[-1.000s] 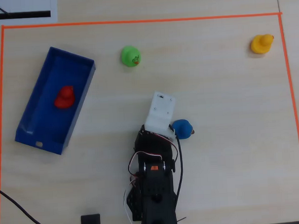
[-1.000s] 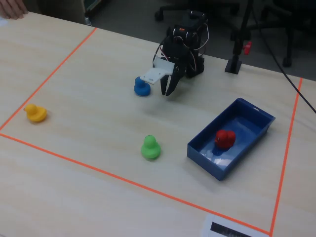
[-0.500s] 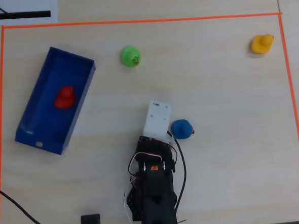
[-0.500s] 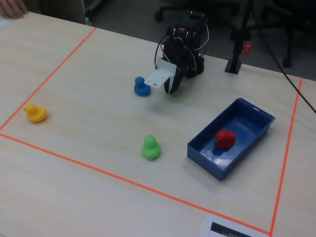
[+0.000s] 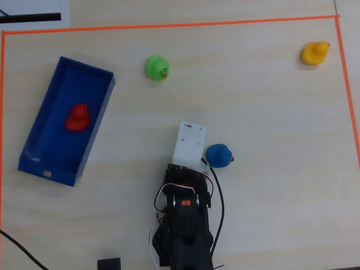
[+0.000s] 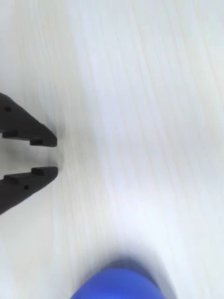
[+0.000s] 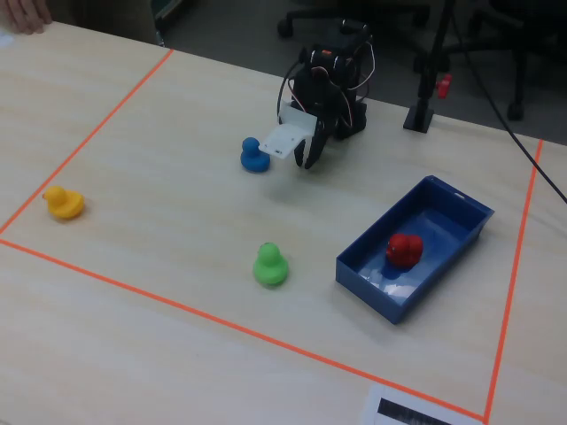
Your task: Grasp red duck and put it into box.
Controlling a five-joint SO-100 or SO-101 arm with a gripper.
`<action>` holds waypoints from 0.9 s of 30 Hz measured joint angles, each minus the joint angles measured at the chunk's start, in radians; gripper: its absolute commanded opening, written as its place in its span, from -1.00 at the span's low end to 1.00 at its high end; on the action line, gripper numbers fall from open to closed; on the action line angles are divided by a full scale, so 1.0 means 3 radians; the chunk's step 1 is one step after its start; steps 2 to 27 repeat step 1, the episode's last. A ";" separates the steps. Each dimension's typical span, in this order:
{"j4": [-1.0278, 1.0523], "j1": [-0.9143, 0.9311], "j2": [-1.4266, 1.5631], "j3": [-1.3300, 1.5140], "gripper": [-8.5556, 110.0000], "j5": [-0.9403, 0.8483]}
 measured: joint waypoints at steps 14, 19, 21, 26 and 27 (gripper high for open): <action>0.0000 0.0000 0.0000 0.0000 -0.80 0.0000; 0.0000 0.0000 0.0000 0.0000 -0.80 0.0000; 0.0000 0.0000 0.0000 0.0000 -0.80 0.0000; 0.0000 0.0000 0.0000 0.0000 -0.80 0.0000; 0.0000 0.0000 0.0000 0.0000 -0.80 0.0000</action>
